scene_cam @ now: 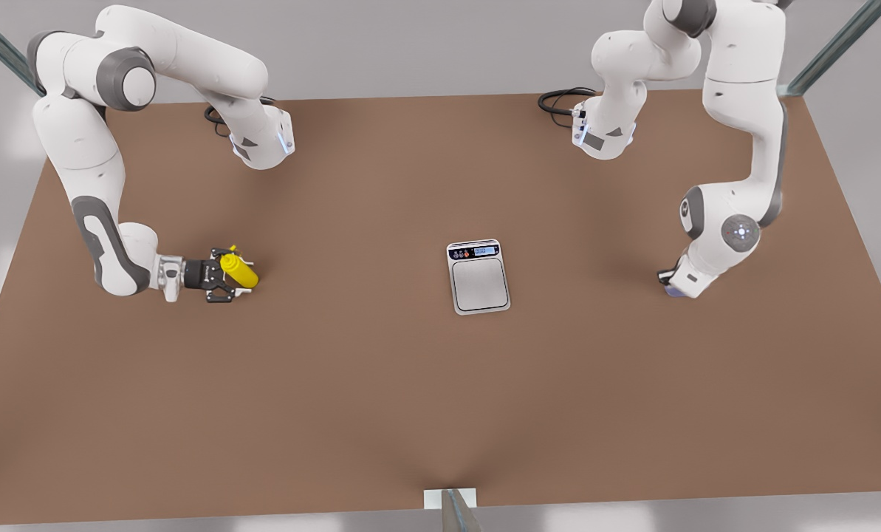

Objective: Move cup to the weight, pick up sauce bottle, pour sauce

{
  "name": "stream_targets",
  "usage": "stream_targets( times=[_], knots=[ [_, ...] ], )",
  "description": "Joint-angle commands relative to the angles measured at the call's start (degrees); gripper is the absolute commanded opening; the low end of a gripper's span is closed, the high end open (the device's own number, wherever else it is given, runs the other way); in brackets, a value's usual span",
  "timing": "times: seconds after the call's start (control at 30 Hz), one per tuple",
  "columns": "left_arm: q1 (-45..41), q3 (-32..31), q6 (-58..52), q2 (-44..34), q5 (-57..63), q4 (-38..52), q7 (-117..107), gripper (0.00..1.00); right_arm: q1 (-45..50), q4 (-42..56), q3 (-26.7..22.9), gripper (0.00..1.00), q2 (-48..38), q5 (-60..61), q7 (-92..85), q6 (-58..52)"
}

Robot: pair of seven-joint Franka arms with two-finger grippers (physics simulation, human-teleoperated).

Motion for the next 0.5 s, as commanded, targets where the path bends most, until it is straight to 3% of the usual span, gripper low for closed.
stream_targets(
  times=[0.0, 0.23, 0.47],
  knots=[
    [-0.37, -0.07, -0.05, 0.00, -9.74, 0.00, -0.06, 0.21, 0.00, 0.00, 0.00, 0.72, 0.00, 0.00, 0.00, 0.00],
    [-6.88, -0.16, -0.14, 0.26, -9.74, 0.97, -9.47, 0.21, 0.00, 0.09, 0.00, 0.58, 0.44, 0.26, 0.00, 0.00],
    [-14.08, -0.16, -1.46, 0.96, -9.83, 4.13, -19.93, 0.21, 0.00, 0.09, 0.00, 0.56, 0.35, 0.44, 0.00, -0.09]
  ],
)
